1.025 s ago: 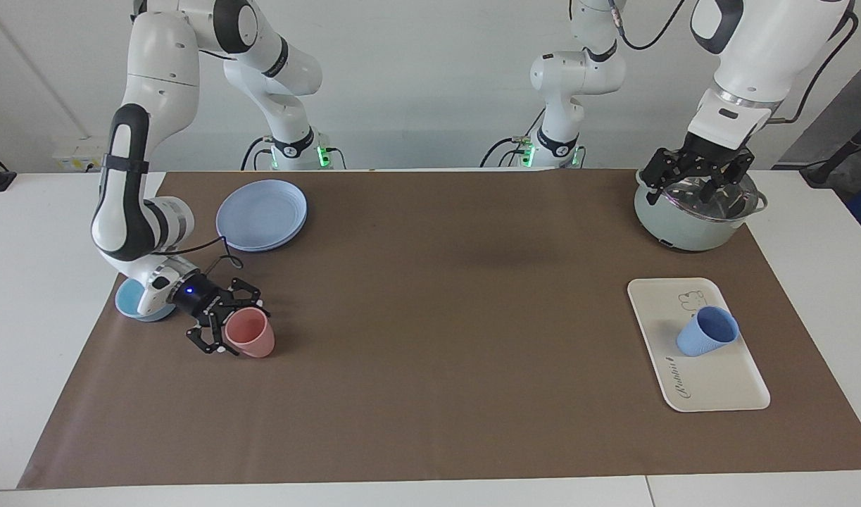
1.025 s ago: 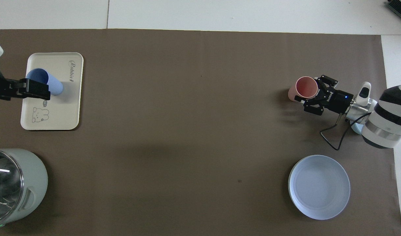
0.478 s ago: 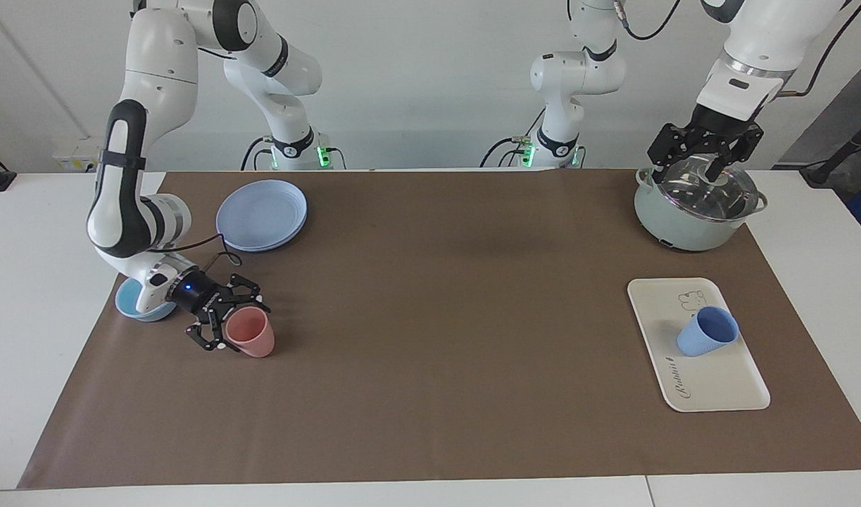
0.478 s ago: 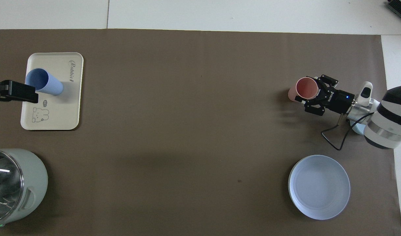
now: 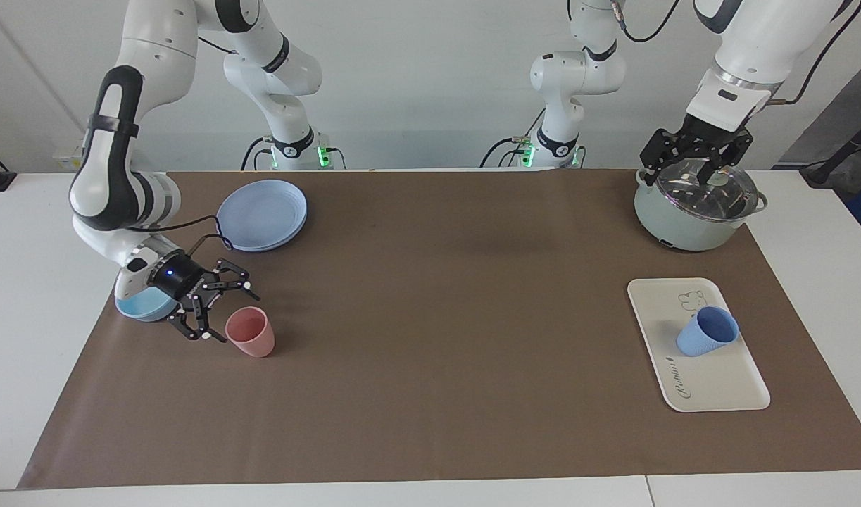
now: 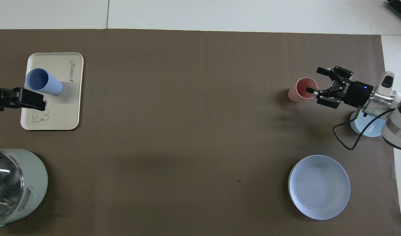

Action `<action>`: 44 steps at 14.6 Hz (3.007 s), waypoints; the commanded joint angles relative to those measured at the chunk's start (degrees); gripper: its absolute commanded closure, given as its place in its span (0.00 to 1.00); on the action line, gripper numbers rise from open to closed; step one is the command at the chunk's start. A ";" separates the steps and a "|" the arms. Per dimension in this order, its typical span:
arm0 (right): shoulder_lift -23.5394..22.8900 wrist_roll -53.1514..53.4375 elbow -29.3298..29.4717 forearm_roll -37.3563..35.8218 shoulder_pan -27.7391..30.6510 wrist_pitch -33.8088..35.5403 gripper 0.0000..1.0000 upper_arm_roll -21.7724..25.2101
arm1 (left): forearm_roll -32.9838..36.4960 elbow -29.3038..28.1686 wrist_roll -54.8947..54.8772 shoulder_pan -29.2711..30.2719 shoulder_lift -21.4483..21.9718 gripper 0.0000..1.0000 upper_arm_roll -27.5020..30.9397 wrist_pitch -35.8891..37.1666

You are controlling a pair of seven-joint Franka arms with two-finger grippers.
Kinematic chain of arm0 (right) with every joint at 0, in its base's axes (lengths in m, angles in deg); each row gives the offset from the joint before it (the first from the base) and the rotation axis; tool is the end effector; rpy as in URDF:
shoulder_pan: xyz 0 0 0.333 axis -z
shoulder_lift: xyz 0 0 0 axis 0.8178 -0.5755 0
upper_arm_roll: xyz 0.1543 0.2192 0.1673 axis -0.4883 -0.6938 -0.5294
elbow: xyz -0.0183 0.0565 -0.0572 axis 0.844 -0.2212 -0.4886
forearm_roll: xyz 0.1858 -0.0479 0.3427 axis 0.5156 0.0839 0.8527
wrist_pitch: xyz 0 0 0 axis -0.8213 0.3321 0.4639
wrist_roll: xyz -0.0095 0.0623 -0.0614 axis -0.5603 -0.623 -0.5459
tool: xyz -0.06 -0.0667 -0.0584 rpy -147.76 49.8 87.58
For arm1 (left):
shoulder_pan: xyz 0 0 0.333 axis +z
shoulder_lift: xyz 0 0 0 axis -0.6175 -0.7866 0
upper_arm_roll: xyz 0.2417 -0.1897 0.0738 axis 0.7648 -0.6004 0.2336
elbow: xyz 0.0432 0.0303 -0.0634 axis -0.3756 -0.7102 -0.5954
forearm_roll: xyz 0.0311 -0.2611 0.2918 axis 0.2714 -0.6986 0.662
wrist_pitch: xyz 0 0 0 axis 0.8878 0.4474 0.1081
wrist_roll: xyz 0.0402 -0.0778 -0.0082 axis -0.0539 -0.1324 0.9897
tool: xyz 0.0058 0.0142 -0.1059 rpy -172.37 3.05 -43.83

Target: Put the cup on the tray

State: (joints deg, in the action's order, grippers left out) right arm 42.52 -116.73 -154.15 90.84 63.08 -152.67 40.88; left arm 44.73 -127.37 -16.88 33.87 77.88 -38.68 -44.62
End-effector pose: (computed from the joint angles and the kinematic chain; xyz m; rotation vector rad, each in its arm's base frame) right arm 0.6039 -0.0889 0.3511 -2.0183 -0.7651 -1.1559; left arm 0.5406 -0.0483 0.6440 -3.1329 0.0852 -0.0030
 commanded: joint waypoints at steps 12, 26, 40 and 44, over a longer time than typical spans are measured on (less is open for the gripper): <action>14.81 59.45 3.26 -45.14 -5.93 -11.71 0.00 -1.06 | -1.30 -5.79 -0.64 2.24 2.56 0.00 0.56 -3.32; 20.97 109.91 9.74 -83.03 -5.84 4.17 0.00 -10.90 | -1.30 -6.14 -2.65 2.24 2.65 0.00 0.48 -5.16; 20.62 110.72 19.08 -84.11 -12.96 27.49 0.00 2.63 | -1.30 -7.11 -4.16 3.12 1.77 0.00 0.48 -7.36; 20.27 110.72 19.17 -83.93 -12.26 27.84 0.00 2.19 | -1.30 -7.11 -4.25 3.21 1.77 0.00 0.48 -7.63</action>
State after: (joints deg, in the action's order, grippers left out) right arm 63.53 -7.21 -136.20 7.63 50.84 -126.19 43.29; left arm 44.15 -133.09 -20.05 36.45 78.77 -38.02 -51.35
